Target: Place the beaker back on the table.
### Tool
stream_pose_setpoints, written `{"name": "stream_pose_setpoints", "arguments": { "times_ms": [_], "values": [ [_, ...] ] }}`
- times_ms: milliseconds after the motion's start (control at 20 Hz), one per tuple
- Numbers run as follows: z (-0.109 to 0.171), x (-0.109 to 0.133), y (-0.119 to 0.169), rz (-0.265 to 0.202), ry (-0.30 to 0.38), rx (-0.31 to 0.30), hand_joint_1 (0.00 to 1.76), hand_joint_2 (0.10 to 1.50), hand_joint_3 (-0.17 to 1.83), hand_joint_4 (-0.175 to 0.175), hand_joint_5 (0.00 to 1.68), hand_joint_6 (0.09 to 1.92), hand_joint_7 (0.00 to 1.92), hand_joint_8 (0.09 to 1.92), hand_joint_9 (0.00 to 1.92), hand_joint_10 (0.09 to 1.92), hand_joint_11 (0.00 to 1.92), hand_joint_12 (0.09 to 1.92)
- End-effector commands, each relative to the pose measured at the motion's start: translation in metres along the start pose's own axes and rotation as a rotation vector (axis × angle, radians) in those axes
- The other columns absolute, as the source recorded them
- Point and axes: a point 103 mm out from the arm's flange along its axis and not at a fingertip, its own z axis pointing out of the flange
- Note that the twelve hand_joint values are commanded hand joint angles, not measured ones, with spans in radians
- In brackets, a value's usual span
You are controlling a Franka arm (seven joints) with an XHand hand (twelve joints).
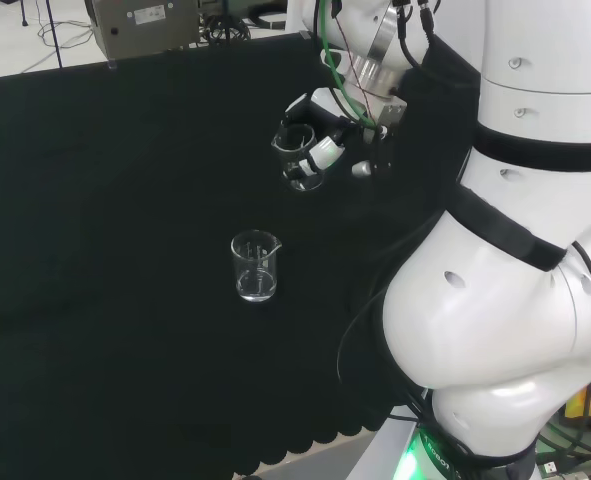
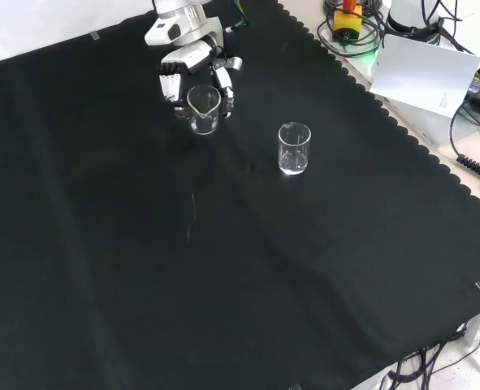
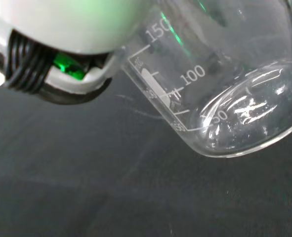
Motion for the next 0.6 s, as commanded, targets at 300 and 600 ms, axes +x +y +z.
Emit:
{"name": "stream_pose_setpoints", "arguments": {
  "times_ms": [300, 600],
  "values": [
    [0.030, -0.005, 0.011, -0.017, 0.108, 0.014, 1.30, 0.54, 0.97, -0.175, 1.15, 1.02, 1.21, 1.00, 1.51, 0.80, 1.29, 0.90],
    [0.037, -0.011, 0.016, -0.003, 0.114, -0.001, 1.30, 0.55, 0.95, -0.175, 1.15, 1.00, 1.21, 0.98, 1.51, 0.79, 1.29, 0.90]
  ]
}}
